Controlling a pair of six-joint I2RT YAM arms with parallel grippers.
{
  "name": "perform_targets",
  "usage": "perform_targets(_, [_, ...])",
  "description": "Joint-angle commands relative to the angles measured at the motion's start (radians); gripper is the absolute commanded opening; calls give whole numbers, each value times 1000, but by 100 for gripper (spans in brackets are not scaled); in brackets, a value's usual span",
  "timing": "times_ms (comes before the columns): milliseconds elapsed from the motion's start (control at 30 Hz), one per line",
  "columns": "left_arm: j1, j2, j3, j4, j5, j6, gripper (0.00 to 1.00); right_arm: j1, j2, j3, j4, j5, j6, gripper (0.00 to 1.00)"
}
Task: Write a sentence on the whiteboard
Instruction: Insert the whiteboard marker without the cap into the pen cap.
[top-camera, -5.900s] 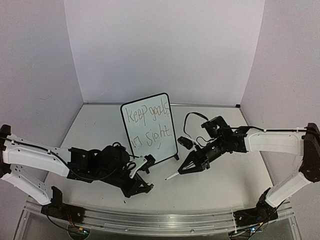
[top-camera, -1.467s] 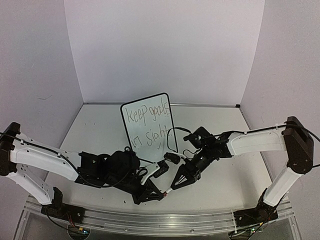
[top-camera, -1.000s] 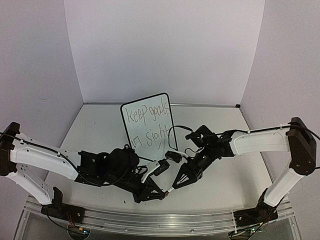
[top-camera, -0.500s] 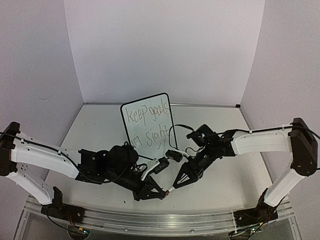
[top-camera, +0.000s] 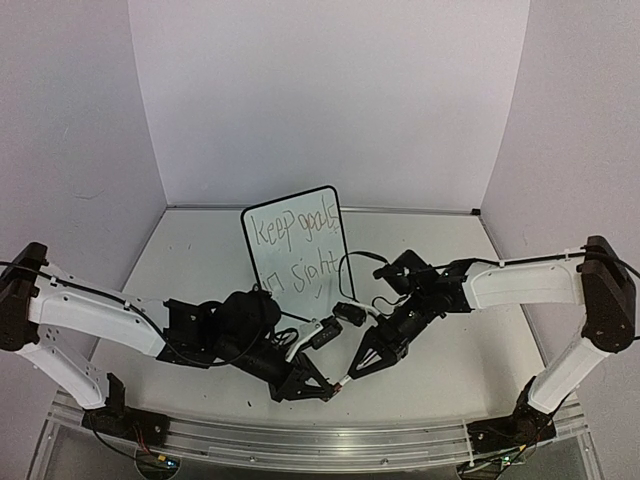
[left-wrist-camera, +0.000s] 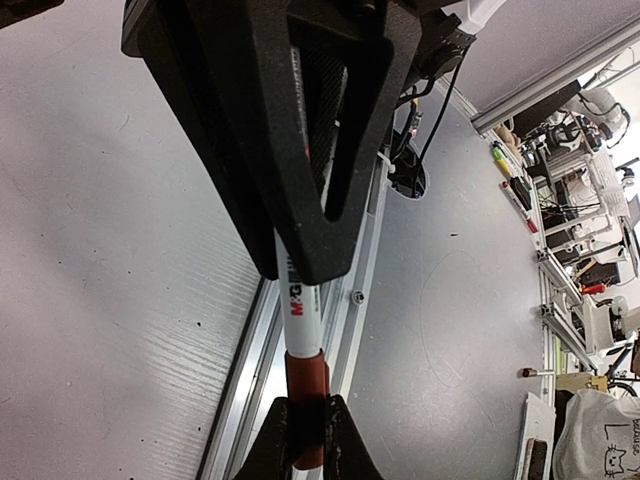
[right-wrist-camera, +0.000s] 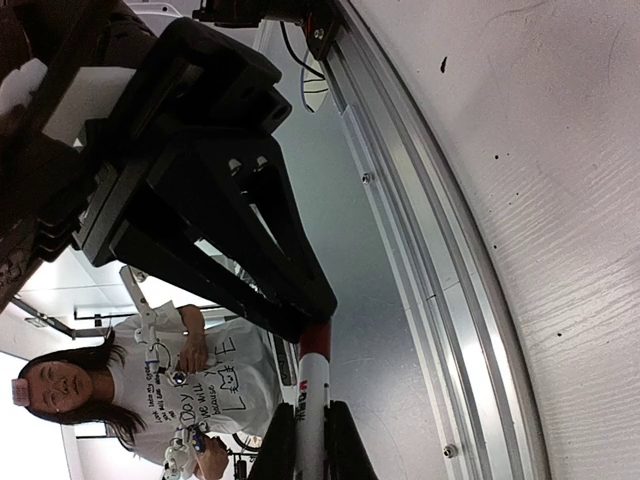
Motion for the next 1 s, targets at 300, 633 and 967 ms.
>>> perform_targets(300, [36, 18, 158, 290, -83, 55, 0, 63, -46, 36, 84, -106, -17, 0])
perform_targets(633, [41, -43, 101, 222, -99, 40, 0, 66, -51, 35, 84, -12, -7, 0])
perform_targets(967, [42, -275, -30, -127, -220, 31, 43, -60, -107, 35, 119, 91, 17, 0])
